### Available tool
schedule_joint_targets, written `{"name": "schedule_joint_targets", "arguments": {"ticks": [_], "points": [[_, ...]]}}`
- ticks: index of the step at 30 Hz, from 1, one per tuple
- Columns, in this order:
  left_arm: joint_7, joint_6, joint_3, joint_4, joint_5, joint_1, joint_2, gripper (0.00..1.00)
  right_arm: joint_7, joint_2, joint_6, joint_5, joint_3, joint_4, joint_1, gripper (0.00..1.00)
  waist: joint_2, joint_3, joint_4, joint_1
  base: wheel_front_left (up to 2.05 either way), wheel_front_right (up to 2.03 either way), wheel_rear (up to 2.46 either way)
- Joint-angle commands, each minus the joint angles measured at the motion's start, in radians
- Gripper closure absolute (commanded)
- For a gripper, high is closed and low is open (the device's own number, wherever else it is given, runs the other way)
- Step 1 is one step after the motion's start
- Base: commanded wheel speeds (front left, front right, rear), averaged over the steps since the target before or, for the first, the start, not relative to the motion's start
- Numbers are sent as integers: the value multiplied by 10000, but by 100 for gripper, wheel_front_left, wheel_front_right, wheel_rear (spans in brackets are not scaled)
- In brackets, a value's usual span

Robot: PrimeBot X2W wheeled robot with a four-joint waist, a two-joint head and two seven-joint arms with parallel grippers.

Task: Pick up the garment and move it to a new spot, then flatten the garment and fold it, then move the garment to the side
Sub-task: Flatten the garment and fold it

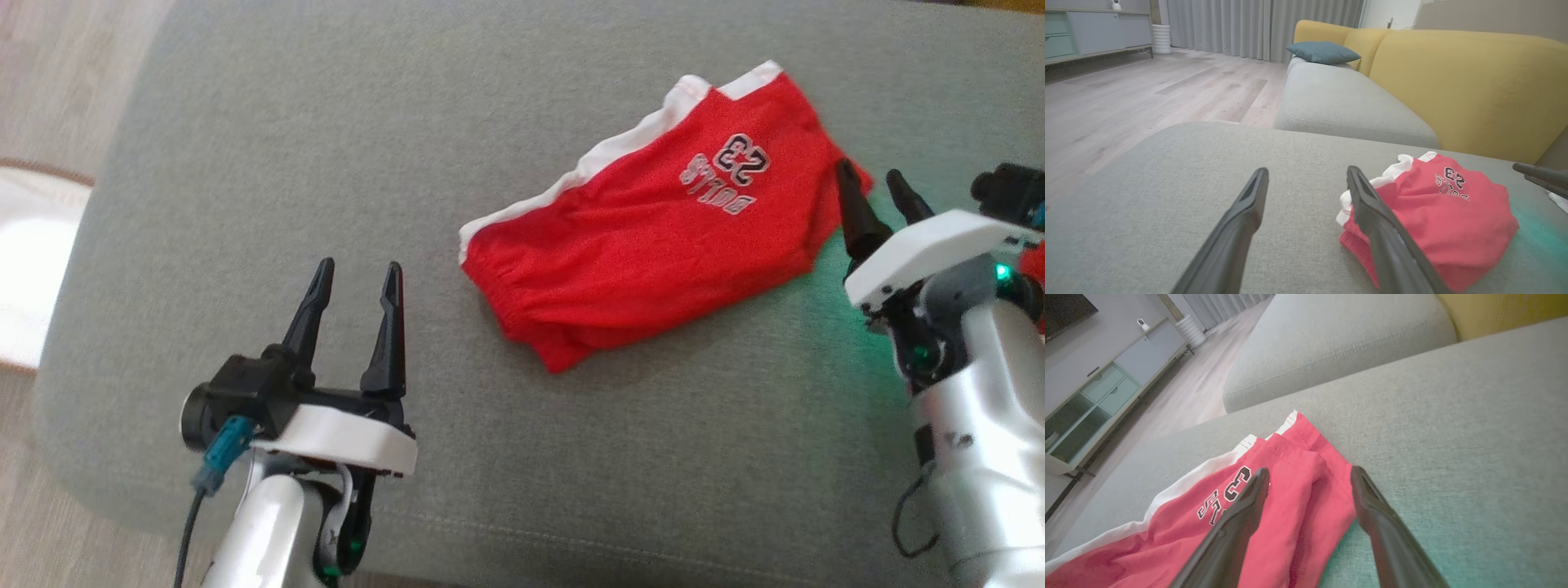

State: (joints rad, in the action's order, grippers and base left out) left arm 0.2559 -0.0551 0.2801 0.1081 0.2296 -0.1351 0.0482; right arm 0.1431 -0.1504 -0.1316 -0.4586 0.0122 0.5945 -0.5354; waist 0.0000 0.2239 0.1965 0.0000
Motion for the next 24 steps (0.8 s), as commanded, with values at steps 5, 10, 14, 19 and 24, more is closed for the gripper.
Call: {"name": "schedule_joint_targets", "arguments": {"ticks": [5,10,14,19,24], "points": [[59,-212,67,-228,175,-584,21,0,614,-320,9,-278,-91,1037,-1294,0,0,545,606,0,0,0,0],[59,-314,262,-230,282,-713,21,0,776,-524,9,-285,-172,1787,-1733,0,0,735,817,0,0,0,0],[59,-390,385,-221,368,-779,21,0,660,-629,9,-359,-269,2123,-2008,0,0,813,926,0,0,0,0],[59,-455,456,-190,432,-808,21,0,519,-686,9,-520,-548,2362,-2262,0,0,848,980,0,0,0,0],[59,-482,467,-169,451,-817,20,0,417,-771,9,-643,-864,2474,-2378,100,0,839,973,0,0,0,0]]}}
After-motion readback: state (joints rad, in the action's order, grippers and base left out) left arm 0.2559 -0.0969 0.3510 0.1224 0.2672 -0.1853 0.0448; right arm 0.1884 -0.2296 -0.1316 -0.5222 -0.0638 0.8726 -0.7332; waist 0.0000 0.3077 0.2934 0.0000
